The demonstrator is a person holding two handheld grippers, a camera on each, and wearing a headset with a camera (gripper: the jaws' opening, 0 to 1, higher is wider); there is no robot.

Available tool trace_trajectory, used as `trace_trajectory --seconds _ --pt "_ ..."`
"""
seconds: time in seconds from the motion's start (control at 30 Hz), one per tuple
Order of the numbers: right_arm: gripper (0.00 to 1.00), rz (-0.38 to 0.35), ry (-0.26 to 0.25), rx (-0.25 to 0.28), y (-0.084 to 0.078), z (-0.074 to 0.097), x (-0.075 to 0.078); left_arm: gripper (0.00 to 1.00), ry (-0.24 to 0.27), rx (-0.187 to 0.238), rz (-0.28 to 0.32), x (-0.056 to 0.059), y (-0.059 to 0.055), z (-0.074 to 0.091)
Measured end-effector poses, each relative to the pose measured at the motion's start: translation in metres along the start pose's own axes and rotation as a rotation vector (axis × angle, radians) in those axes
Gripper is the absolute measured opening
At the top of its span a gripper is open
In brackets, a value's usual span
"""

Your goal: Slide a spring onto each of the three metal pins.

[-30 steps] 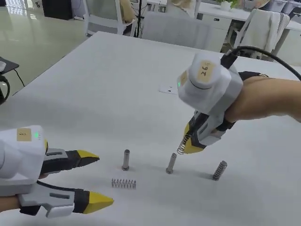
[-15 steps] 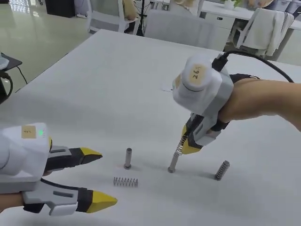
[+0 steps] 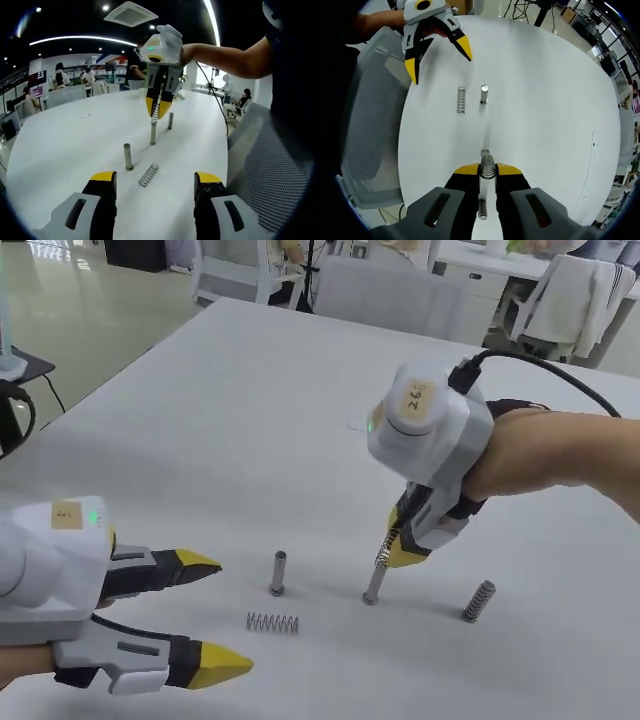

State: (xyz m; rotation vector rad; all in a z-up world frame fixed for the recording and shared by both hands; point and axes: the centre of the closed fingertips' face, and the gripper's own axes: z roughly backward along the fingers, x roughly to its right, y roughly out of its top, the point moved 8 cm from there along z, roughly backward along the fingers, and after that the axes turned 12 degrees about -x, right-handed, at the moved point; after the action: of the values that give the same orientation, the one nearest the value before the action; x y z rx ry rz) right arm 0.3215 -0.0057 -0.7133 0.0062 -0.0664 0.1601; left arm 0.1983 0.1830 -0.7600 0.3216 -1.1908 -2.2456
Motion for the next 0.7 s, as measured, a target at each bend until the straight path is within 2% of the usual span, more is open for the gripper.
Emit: trace_trajectory --seconds 0.7 --pt "0.09 -0.012 0.034 -0.025 0.001 -0.030 0.007 0.56 -0.001 -0.006 -0.003 -0.001 0.000 0.000"
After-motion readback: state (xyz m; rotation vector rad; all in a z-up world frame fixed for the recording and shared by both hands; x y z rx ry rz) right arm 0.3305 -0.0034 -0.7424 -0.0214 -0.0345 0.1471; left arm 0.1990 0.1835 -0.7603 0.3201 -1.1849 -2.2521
